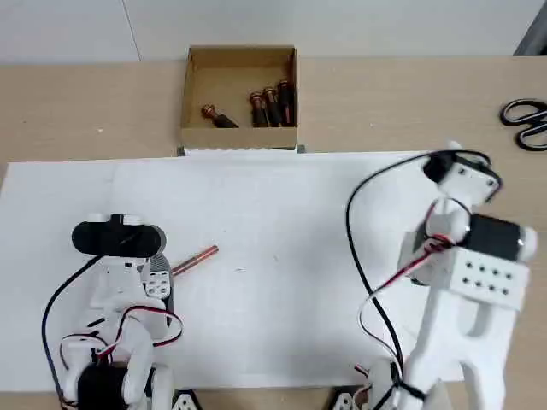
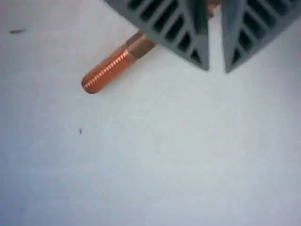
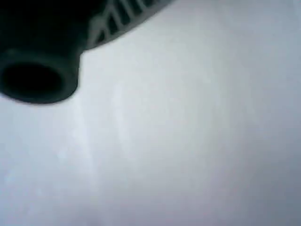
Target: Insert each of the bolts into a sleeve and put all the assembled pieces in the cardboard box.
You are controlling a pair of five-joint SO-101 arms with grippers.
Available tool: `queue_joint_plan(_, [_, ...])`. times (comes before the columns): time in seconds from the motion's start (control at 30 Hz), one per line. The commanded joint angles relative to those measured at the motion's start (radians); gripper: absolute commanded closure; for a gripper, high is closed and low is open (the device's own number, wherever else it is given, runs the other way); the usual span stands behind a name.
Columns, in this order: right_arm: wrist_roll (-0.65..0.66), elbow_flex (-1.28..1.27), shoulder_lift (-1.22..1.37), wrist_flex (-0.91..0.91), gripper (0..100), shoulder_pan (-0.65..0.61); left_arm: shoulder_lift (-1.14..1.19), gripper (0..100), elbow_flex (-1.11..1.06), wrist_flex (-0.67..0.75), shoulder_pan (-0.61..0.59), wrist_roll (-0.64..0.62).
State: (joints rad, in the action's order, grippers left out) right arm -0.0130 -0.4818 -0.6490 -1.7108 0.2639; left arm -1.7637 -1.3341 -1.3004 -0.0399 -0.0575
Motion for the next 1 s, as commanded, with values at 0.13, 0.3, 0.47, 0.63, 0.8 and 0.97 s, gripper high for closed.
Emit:
queue_joint_plan(0.13, [-0.011,-0.091,-0.124,0.071,99.5,0.137,0.448,99,0.206,0.017,-0.005,-0.058])
queue_joint_plan(0.3, [-0.011,-0.104,-0.16,0.081,99.5,0.165,0.839,99,0.524,-0.058,-0.003,-0.141])
queue_joint_plan(0.47, [-0.011,-0.106,-0.171,0.081,99.5,0.165,1.181,99,0.852,-0.235,-0.002,-0.221])
queue_joint_plan(0.63, [-0.011,-0.106,-0.171,0.081,99.5,0.165,1.471,99,1.11,-0.431,-0.002,-0.204])
queue_joint_plan(0.8, [-0.011,-0.106,-0.171,0.081,99.5,0.165,1.649,99,1.208,-0.453,-0.002,0.061])
queue_joint_plan(0.97, [-0.011,-0.106,-0.171,0.081,99.5,0.165,1.722,99,1.207,-0.451,0.0,0.388])
